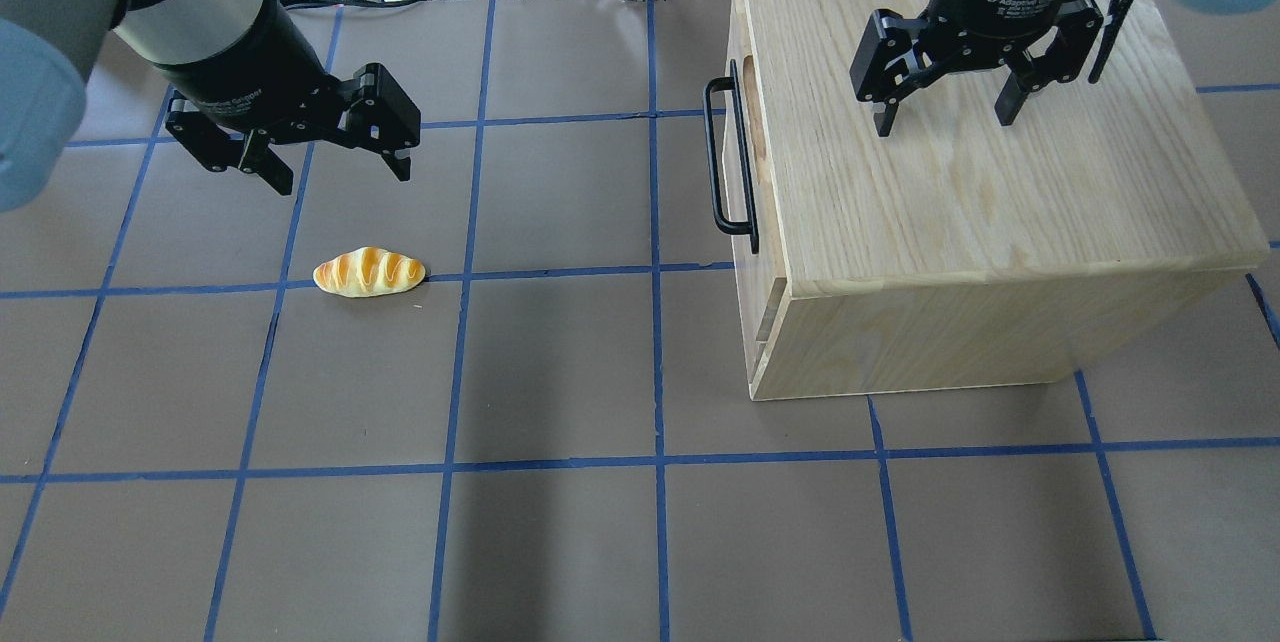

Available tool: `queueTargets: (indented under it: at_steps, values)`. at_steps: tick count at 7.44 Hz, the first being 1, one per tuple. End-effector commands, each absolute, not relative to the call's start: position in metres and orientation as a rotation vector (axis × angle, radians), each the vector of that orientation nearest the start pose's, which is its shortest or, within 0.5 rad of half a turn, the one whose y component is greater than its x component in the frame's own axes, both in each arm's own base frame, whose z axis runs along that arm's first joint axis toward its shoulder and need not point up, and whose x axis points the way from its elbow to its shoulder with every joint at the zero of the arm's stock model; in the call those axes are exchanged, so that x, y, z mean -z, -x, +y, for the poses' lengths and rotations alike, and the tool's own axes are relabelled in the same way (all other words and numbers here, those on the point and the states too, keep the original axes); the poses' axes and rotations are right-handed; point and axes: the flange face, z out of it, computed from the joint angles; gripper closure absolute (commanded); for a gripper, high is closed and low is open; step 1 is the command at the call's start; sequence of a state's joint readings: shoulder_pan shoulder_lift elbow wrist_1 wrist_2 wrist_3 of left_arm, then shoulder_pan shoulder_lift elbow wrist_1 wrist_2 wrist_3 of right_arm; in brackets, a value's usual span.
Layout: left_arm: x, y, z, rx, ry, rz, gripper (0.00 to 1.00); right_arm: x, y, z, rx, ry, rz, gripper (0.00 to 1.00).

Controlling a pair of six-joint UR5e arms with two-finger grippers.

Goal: Open upper drawer

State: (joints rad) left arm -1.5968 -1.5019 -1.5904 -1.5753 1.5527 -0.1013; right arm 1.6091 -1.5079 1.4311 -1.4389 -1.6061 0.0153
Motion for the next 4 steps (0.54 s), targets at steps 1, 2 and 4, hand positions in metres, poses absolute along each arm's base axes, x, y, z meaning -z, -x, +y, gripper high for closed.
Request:
queueTargets:
  at_steps: [1,2,4]
  values:
    - [-0.5107,0.1469,-0.4628,0.069,0.118,3.157,0.00,-0.5126,-0.1493,-0.5066,-0.084,0.038,3.177,0.00]
    - [-0.5107,0.1468,-0.4628,0.069,0.118,3.155,0.00,-0.5126,-0.1493,-0.5066,-0.084,0.038,3.177,0.00]
    - [-0.5114,0.1481,-0.4620,0.071,0.116,3.162,0.00,-0.5126,-0.1493,-0.5066,-0.084,0.038,3.177,0.00]
